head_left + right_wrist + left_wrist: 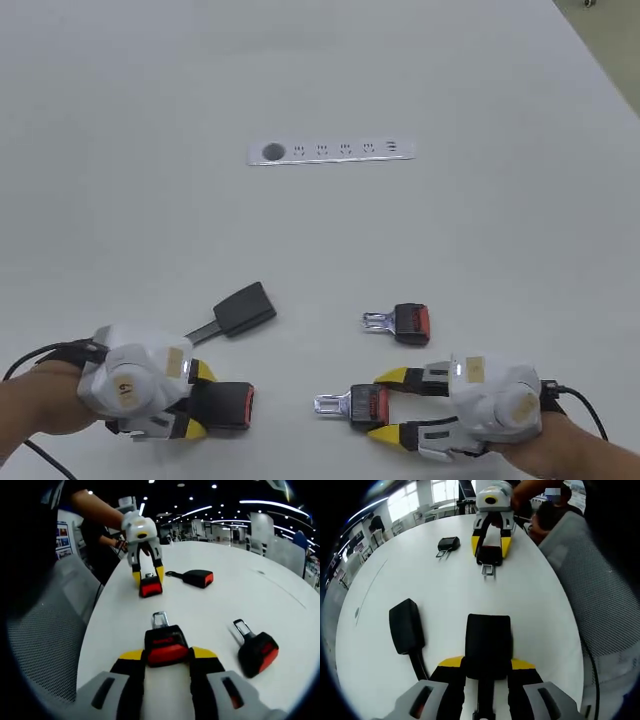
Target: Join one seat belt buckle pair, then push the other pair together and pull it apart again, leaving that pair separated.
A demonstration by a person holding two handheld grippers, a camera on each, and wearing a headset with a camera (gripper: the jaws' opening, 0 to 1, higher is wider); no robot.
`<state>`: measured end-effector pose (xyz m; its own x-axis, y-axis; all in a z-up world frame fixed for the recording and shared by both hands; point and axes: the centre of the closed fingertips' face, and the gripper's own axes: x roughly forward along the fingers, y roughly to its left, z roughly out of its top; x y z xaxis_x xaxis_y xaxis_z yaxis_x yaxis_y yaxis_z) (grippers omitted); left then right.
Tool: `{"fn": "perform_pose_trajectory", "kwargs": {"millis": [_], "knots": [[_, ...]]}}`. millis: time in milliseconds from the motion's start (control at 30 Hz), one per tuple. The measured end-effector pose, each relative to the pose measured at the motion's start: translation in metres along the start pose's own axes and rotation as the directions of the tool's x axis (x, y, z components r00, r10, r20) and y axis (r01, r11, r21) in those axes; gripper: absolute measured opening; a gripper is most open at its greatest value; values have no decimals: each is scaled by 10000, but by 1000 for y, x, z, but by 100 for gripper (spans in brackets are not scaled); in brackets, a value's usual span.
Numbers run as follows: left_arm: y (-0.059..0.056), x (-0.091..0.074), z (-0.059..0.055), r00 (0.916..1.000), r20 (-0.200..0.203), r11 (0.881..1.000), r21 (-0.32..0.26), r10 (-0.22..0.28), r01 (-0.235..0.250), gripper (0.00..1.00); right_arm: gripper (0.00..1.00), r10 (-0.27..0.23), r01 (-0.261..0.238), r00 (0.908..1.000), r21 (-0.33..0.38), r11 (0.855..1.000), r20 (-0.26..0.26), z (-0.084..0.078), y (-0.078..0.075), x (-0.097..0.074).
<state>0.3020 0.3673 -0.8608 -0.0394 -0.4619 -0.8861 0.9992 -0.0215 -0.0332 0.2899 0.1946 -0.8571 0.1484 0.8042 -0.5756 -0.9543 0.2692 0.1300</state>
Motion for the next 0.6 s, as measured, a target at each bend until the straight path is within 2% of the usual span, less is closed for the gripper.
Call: {"fn": "perform_pose_trajectory", "kwargs": {"millis": [333, 600], "knots": [[0, 0, 0, 10000, -27, 9998, -193, 96, -96, 34, 36, 231, -231, 9993, -23, 9997, 304, 15, 5, 19], [1, 1, 0, 9999, -129, 9996, -273, 110, -114, 34, 36, 173, -168, 9987, -117, 9998, 471, 26, 5, 38]]}}
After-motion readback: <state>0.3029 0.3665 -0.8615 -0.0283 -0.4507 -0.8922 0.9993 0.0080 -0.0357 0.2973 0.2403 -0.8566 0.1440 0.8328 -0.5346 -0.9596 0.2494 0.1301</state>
